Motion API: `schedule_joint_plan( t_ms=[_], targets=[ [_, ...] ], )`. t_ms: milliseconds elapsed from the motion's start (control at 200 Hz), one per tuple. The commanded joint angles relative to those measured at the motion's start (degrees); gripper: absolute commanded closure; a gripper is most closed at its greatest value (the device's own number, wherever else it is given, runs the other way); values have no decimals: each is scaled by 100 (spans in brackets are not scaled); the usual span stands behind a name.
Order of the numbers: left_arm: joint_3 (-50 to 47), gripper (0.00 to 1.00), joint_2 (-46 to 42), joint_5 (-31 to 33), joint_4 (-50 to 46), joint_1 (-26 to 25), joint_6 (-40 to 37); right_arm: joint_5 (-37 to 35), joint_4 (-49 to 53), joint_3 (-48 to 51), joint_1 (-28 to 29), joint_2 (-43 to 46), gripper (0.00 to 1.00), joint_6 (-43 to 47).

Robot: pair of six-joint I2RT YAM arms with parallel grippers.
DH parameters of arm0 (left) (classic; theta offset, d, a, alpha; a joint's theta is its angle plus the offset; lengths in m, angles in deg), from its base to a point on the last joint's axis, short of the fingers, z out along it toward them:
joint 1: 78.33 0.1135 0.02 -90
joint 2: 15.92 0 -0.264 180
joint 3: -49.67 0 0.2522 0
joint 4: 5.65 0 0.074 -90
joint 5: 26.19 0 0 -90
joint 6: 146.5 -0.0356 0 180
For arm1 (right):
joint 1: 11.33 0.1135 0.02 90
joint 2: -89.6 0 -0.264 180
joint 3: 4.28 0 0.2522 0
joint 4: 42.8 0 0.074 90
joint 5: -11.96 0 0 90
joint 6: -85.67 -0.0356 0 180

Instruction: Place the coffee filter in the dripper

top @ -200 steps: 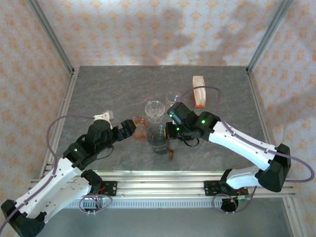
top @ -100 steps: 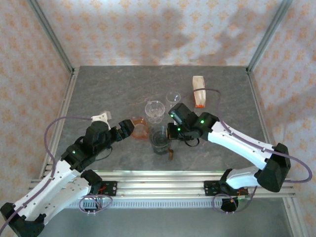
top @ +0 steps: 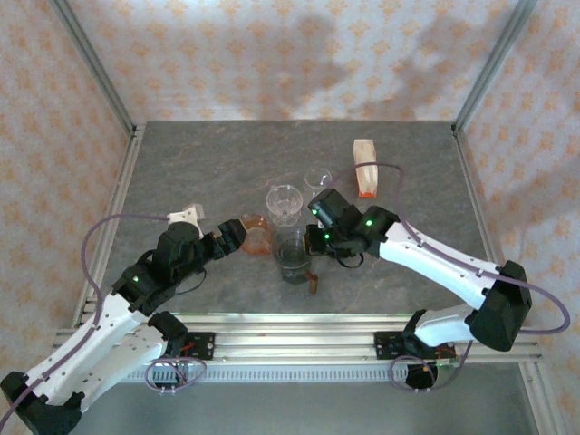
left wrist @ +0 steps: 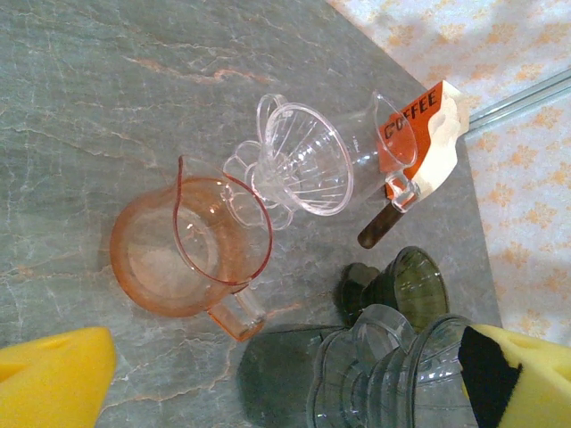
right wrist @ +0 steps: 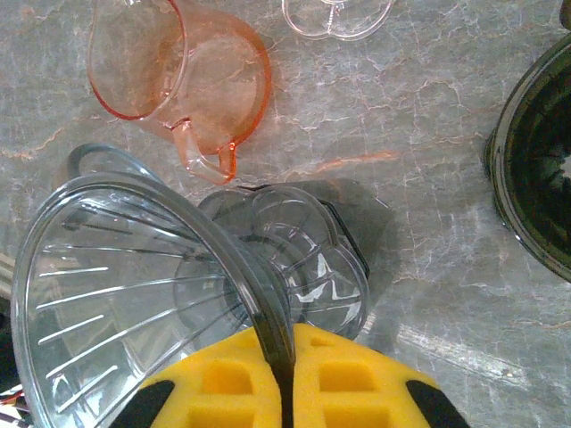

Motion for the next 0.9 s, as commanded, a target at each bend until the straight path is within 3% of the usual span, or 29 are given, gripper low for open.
schedule_joint_plan(
  t_ms=[0,731,821,896],
  targets=[
    [87,1,42,206,-127,-15,-33,-89,50,-62,-32,-66,92,-14],
    [109,1,126,169,-162,-20,-55,-296,383,-58,-50,286,96,-220],
    [91,1,122,161,-158,-15,-51,-249,345,-2,-50,279,88,-219],
    [93,1,123,161,-149,-14,-52,-185,283,64,-50,254,66,-254]
  ],
)
